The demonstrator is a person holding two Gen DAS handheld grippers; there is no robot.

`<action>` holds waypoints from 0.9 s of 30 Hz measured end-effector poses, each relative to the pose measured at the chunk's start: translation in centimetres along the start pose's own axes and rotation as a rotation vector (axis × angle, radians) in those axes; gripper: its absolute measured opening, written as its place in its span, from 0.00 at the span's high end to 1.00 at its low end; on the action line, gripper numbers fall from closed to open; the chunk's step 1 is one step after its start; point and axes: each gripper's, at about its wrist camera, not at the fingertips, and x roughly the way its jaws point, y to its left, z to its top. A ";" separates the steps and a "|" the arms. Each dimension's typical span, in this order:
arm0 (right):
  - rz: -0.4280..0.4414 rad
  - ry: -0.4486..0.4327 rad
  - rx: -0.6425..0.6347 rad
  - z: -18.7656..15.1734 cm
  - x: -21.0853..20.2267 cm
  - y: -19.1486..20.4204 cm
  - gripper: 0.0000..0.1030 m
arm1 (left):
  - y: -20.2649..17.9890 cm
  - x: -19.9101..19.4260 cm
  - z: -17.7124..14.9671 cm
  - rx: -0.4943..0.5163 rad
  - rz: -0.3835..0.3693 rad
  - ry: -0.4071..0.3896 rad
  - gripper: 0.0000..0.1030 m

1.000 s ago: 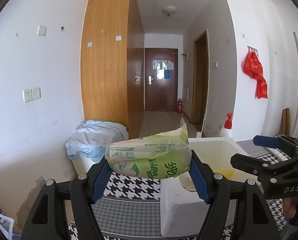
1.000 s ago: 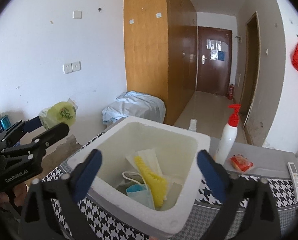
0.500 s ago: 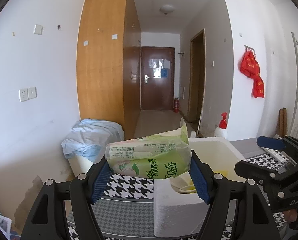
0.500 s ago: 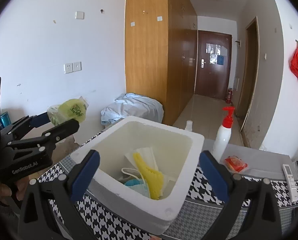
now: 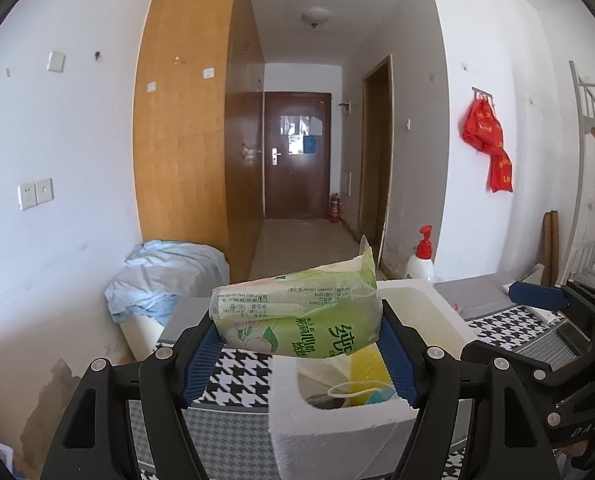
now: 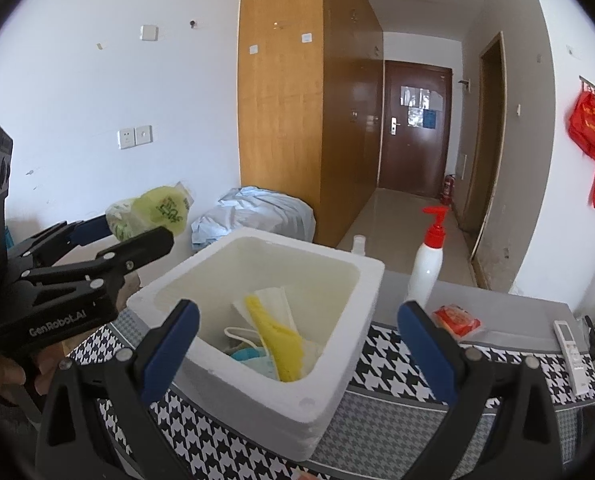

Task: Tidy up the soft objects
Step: 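Lower the packet into the foam box and open the left tool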

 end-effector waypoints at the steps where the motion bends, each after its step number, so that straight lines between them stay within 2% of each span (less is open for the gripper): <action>1: -0.002 -0.001 0.002 0.0 0.0 -0.1 0.02 | -0.2 0.1 0.1 0.003 -0.007 0.002 0.29; 18: -0.060 0.009 0.046 -1.2 -0.6 -3.0 0.02 | -2.6 2.5 0.9 0.004 -0.067 0.037 0.29; 27: -0.078 0.005 0.068 -1.5 -1.1 -4.3 0.02 | -3.5 3.6 1.1 0.016 -0.059 0.052 0.29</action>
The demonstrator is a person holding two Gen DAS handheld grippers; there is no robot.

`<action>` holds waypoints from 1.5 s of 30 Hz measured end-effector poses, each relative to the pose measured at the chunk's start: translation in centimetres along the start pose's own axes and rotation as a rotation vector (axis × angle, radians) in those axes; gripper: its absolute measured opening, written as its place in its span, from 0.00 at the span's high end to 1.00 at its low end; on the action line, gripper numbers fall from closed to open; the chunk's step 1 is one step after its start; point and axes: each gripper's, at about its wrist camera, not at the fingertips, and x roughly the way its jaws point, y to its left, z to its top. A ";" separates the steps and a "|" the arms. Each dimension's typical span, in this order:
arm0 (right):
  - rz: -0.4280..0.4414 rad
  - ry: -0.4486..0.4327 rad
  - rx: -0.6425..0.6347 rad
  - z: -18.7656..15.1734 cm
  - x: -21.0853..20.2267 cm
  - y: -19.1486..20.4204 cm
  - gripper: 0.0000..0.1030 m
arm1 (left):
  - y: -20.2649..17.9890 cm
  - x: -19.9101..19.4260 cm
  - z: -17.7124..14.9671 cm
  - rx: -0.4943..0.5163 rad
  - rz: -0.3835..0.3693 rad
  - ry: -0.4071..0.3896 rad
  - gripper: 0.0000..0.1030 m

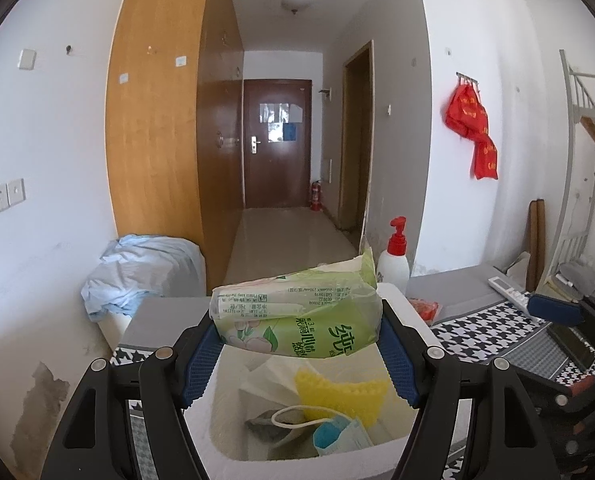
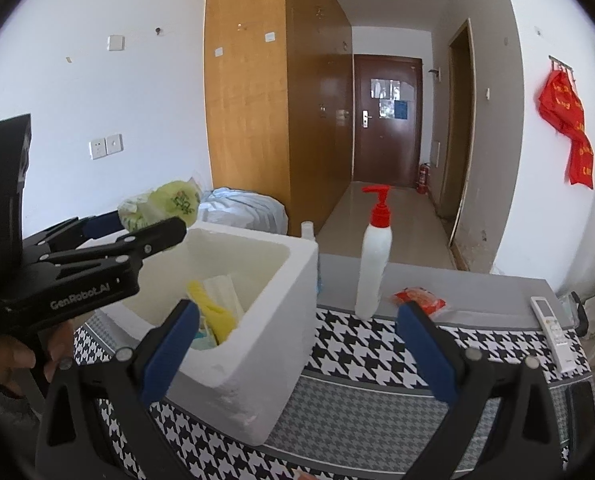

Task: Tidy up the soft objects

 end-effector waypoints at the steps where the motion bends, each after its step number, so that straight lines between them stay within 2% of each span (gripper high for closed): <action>1: -0.001 -0.001 0.001 -0.2 -0.1 0.0 0.02 | -0.1 0.2 0.1 -0.003 -0.001 0.002 0.29; 13: -0.025 -0.001 0.025 -0.7 -0.6 -1.3 0.02 | -0.9 2.0 0.2 0.008 0.014 0.043 0.27; 24: -0.035 -0.011 0.045 -0.9 -1.0 -2.0 0.02 | -1.4 0.9 -0.2 0.023 0.019 0.017 0.01; 45: -0.027 -0.055 0.028 -1.5 -4.4 -0.8 0.02 | -2.1 -4.3 -1.0 0.019 0.058 -0.037 0.01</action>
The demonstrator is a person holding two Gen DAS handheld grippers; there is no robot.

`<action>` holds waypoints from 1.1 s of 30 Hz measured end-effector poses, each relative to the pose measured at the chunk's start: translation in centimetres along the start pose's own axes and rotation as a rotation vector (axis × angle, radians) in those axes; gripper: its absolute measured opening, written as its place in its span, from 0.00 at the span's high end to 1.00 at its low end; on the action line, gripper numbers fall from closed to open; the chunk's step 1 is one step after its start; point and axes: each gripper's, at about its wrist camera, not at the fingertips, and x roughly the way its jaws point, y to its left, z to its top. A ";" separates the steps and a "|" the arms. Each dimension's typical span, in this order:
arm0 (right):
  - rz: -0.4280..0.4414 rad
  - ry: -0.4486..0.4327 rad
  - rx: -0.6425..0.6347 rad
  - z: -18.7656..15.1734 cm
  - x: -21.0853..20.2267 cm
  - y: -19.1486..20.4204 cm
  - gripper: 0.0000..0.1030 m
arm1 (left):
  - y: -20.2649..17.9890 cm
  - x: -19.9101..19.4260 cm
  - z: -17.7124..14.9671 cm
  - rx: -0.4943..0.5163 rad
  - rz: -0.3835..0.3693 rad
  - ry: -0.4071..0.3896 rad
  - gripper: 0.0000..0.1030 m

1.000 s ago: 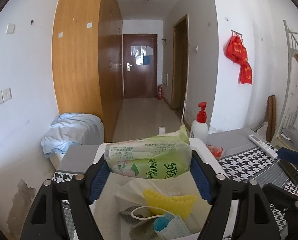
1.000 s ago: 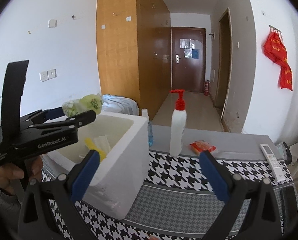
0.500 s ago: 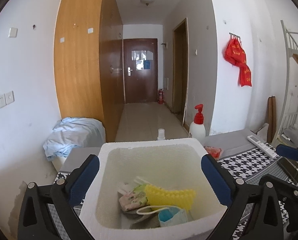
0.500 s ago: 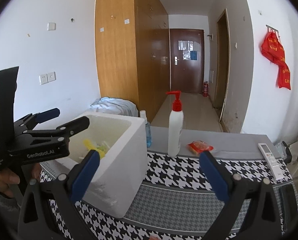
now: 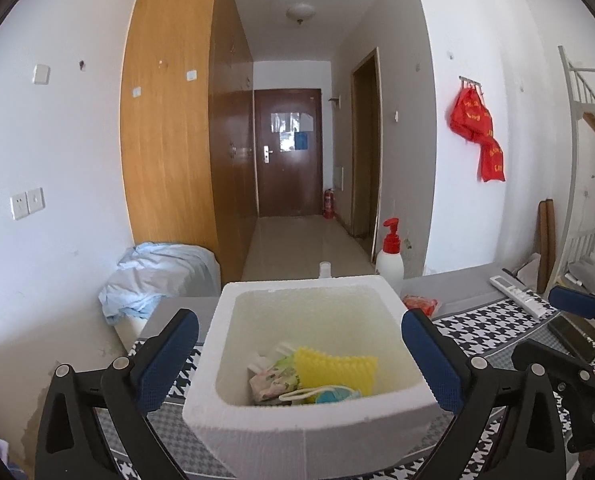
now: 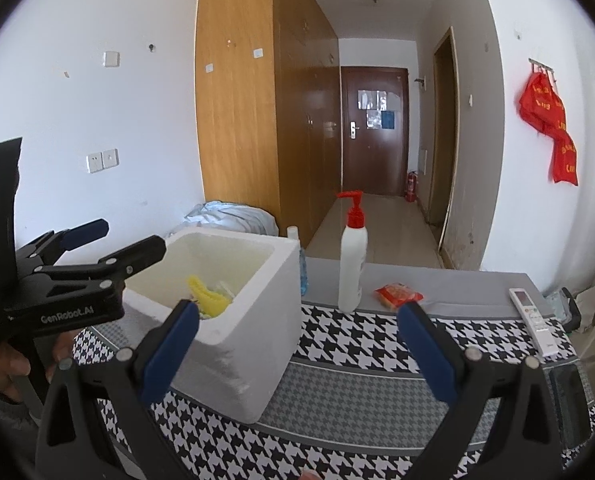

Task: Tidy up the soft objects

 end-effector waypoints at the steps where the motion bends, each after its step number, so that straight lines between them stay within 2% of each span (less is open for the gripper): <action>1: 0.001 -0.001 0.000 0.0 -0.2 0.1 0.02 | 0.0 -0.3 0.0 0.000 -0.002 -0.004 0.01; 14: 0.008 -0.049 -0.015 -0.5 -3.6 1.1 0.02 | -0.4 -4.2 -0.2 0.003 0.013 -0.060 0.01; 33: 0.019 -0.128 -0.013 -3.0 -7.7 1.6 0.02 | -0.2 -10.1 -2.4 -0.009 0.042 -0.149 0.01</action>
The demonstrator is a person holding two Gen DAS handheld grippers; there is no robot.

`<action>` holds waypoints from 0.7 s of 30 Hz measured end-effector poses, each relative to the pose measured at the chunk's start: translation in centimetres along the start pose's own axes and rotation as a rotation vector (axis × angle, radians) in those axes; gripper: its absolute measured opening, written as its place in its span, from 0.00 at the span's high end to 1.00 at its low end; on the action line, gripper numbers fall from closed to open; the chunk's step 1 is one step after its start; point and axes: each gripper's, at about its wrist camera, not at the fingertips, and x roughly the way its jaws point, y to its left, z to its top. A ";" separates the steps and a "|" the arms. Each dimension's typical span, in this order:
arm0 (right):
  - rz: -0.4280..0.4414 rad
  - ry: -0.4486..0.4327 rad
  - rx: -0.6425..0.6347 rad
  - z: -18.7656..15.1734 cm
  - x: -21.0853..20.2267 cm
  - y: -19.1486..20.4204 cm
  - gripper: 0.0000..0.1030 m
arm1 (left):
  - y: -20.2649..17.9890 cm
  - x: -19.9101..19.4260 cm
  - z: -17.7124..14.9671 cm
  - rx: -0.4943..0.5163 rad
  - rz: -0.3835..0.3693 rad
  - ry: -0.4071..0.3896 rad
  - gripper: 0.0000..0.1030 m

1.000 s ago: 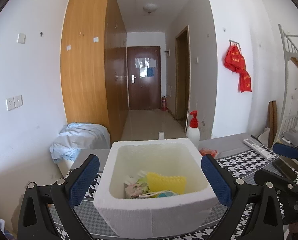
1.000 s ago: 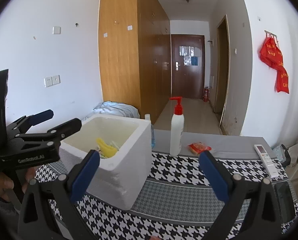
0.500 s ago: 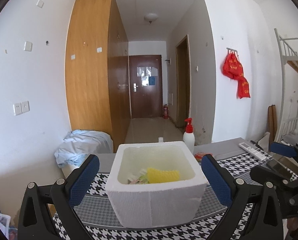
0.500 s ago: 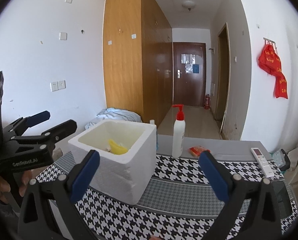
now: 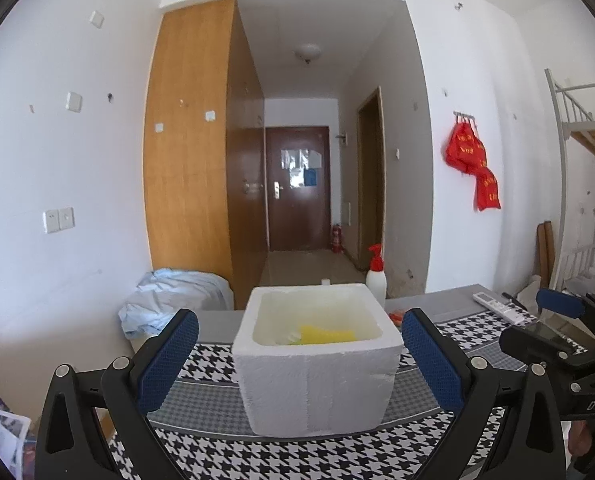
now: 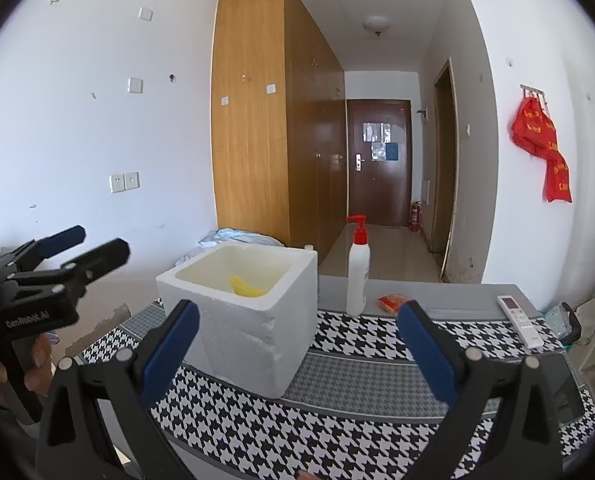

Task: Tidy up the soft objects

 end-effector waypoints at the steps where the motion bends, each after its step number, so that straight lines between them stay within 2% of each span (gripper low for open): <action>1: -0.001 -0.001 -0.002 -0.2 -0.1 0.0 0.02 | 0.1 -0.3 -0.1 -0.004 0.001 -0.009 0.01; 15: 0.005 -0.032 -0.031 -2.2 -1.7 0.8 0.02 | 0.1 -2.3 -2.5 -0.008 0.006 -0.059 0.01; 21: 0.009 -0.030 -0.024 -3.1 -1.7 0.6 0.02 | 0.4 -2.0 -3.5 -0.015 0.000 -0.028 0.01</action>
